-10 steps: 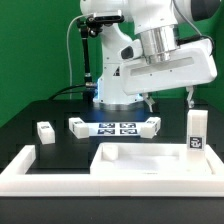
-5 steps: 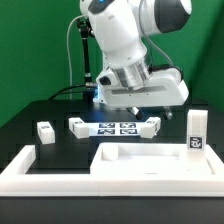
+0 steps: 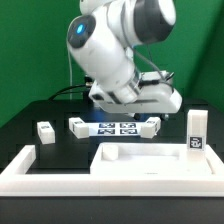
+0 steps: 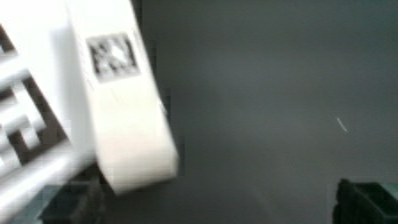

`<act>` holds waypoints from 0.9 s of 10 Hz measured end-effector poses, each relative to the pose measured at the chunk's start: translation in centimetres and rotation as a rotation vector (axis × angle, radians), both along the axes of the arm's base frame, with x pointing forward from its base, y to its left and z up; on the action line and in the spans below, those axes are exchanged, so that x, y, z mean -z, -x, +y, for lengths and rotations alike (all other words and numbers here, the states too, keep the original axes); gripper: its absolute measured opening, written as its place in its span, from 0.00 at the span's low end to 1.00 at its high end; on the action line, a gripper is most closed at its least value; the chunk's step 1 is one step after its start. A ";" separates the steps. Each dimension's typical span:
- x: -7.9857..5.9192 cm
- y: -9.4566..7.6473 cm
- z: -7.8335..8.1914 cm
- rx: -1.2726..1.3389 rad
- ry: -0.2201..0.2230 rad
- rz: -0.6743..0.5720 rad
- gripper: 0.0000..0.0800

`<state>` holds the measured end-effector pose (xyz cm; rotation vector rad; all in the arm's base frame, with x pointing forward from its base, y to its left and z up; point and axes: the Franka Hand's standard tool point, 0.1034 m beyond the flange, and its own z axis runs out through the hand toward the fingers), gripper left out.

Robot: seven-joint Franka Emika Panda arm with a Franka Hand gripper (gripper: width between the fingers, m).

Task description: Assemble desk

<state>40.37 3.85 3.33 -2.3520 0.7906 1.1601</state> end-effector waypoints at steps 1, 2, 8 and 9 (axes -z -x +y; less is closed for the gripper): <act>1.2 -0.1 -0.5 -0.002 0.006 0.014 0.81; 0.9 -0.2 -0.4 -0.003 0.005 0.007 0.81; 2.8 2.3 0.7 0.023 0.026 0.024 0.81; 2.9 2.7 0.9 0.024 0.030 0.035 0.81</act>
Offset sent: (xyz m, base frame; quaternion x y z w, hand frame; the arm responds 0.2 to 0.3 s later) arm 0.0000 0.0000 0.0000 0.0000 0.0000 0.0000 1.0000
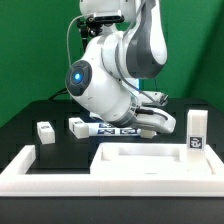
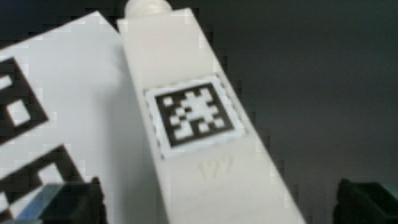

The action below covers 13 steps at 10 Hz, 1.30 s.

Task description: Assemble desk

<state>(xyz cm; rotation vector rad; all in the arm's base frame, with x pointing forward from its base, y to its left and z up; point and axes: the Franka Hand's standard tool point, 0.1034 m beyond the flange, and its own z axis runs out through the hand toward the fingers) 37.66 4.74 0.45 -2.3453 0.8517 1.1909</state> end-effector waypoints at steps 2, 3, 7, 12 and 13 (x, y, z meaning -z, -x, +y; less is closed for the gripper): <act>0.0 0.0 -0.1 0.002 0.000 0.000 0.81; 0.0 0.0 -0.1 0.003 0.000 0.000 0.69; 0.0 0.0 -0.1 0.003 0.000 0.000 0.36; -0.1 -0.1 -0.3 0.002 -0.001 0.000 0.36; -1.3 -1.0 -1.1 -0.002 -0.015 -0.007 0.36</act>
Offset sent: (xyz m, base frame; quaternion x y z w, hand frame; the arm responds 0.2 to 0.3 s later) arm 0.0000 0.0000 0.0000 0.0000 0.0000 0.0000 1.0000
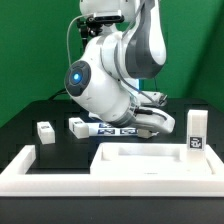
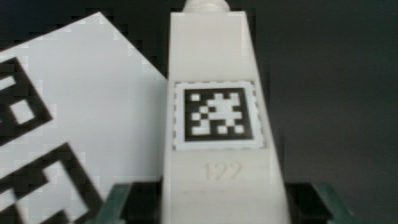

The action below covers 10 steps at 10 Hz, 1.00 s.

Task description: Assemble desk

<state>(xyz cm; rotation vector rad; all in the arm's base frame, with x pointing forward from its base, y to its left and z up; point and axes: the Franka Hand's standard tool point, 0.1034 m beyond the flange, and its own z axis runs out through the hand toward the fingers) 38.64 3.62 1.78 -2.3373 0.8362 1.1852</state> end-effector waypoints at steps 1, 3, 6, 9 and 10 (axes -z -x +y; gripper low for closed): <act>-2.1 -1.7 -1.0 -0.005 -0.006 -0.024 0.36; -6.6 -4.1 -1.1 -0.065 0.000 -0.063 0.36; -5.7 -5.1 -1.2 -0.056 0.069 -0.159 0.36; -7.8 -6.5 -2.3 -0.072 0.140 -0.312 0.36; -10.6 -8.5 -3.7 -0.115 0.167 -0.389 0.36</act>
Offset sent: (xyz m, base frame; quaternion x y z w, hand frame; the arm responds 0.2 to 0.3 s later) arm 0.0075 0.0083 0.0270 -0.0539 -0.0693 0.0337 0.9956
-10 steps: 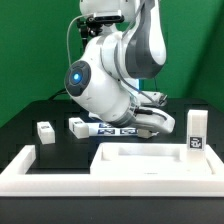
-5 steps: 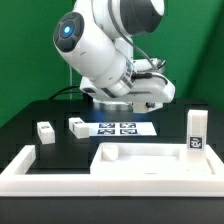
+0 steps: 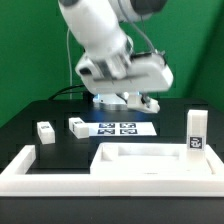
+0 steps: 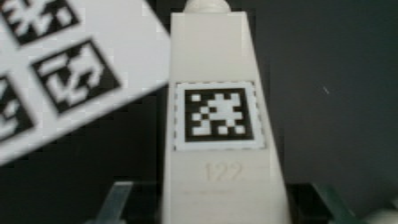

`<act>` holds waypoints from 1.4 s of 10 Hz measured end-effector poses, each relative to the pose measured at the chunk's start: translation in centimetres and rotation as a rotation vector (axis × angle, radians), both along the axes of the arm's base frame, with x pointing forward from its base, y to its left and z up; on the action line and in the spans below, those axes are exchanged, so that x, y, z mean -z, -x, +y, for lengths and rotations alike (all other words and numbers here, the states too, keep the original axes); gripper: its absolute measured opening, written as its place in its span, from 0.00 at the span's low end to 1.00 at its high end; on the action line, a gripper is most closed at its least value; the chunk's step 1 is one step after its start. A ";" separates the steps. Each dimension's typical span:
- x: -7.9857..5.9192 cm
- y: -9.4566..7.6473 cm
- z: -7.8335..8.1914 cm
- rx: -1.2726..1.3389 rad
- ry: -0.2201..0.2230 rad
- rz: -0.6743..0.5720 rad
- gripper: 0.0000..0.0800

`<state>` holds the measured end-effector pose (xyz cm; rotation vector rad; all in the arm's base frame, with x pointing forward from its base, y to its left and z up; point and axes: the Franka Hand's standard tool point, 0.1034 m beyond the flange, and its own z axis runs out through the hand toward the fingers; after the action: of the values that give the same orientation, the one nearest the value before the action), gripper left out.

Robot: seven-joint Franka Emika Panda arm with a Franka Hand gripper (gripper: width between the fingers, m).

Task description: Assemble desk

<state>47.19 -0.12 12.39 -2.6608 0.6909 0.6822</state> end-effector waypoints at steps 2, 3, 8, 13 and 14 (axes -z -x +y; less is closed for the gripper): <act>-1.2 -2.3 -0.6 -0.017 0.073 -0.149 0.36; -1.0 -1.8 -0.4 -0.013 0.095 -0.185 0.36; -4.0 -5.6 -3.1 -0.034 0.232 -0.463 0.36; -6.3 -8.9 -3.9 -0.082 0.413 -0.785 0.36; -6.1 -9.2 -4.1 -0.085 0.436 -0.829 0.36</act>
Offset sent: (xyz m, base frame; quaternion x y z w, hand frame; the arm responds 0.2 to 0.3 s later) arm 0.0000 0.0000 0.0000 0.0000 0.1938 0.0000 0.9810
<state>56.40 -4.23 18.54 -2.9762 0.5105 -0.6264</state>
